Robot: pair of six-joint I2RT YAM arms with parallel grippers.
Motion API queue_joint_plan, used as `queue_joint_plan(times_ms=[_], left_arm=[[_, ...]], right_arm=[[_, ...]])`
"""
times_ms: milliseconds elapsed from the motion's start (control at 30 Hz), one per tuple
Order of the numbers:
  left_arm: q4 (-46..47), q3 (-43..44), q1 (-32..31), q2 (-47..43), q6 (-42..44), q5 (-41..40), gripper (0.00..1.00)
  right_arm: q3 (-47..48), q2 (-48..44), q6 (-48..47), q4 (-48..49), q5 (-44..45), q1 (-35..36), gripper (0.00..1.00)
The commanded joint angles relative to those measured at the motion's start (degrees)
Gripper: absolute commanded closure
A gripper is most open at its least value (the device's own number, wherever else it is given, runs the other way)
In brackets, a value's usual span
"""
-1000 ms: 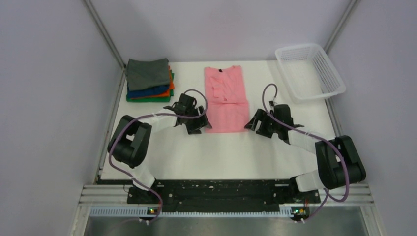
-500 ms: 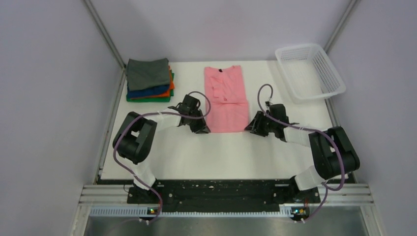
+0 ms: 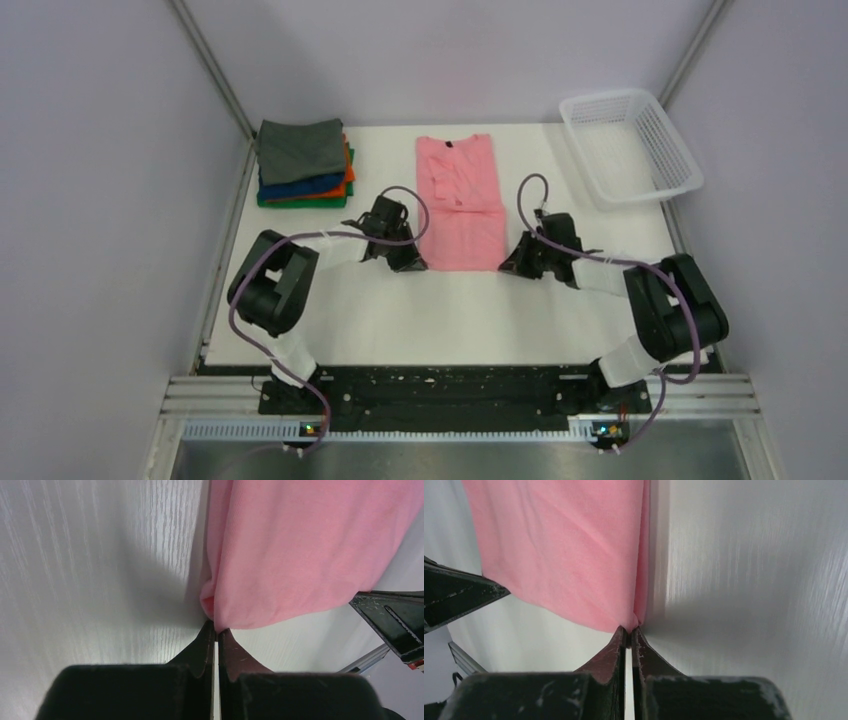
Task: Fold and stack the t-shirts
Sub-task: Grab one side of the 2/3 rectangular tshirt with both arms, then fold the long partially folded tshirt into a neat square
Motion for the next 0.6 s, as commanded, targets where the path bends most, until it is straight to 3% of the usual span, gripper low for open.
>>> queue_joint_plan(times_ms=[0,233,367,567], left_arm=[[-0.92,-7.64,-2.29,-4.93,0.67,-4.76,1.0],[-2.42,-18.87,-9.39,-15.87,-5.57,-5.86,1.0],[-5.42,-24.05,-14.94,-29.9,-12.0,-7.39,1.0],[-15.32,-20.56,-21.89,-46.53,-12.29,-13.72,1.0]], right_arm=[[-2.54,-7.07,-1.67,-6.36,1.58,2.15,1.0],[-8.32,-22.54,-2.03,-18.57,0.76,6.28,1.0],[-11.45,-34.54,-2.15,-28.96,-3.23,7.16,1.0],[-5.9,-52.21,-2.95,-44.72,-6.02,7.31,1.0]])
